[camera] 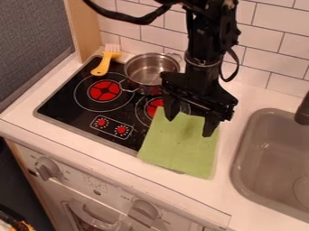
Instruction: Move the silver pot on top of the yellow towel
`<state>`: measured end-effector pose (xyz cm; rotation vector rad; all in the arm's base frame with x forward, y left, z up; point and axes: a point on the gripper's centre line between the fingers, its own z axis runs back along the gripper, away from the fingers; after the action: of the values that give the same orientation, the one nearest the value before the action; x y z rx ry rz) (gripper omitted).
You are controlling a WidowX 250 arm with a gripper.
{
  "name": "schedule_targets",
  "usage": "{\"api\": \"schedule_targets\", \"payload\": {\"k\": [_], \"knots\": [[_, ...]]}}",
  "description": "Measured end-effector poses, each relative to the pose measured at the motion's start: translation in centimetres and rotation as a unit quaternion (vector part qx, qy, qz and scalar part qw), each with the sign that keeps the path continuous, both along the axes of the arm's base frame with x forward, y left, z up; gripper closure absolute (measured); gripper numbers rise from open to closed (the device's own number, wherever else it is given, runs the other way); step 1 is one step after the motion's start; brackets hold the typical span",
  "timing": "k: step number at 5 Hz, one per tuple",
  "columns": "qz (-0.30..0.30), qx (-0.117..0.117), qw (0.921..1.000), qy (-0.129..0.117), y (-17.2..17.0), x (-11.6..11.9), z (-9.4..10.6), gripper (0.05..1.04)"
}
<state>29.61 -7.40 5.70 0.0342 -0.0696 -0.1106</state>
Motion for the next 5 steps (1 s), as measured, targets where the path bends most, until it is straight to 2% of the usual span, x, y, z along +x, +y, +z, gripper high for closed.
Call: {"api": "schedule_targets", "payload": {"k": [1, 3, 4, 5], "knots": [[-0.001, 0.004, 0.9999, 0.016, 0.1, -0.2, -0.8, 0.083], [0.096, -0.003, 0.9953, 0.000, 8.5, 3.3, 1.6, 0.083], [0.123, -0.010, 0.9923, -0.016, 11.0, 4.3, 2.9, 0.083], [0.164, -0.003, 0.9863, -0.016, 14.5, 5.3, 2.3, 0.083]]}}
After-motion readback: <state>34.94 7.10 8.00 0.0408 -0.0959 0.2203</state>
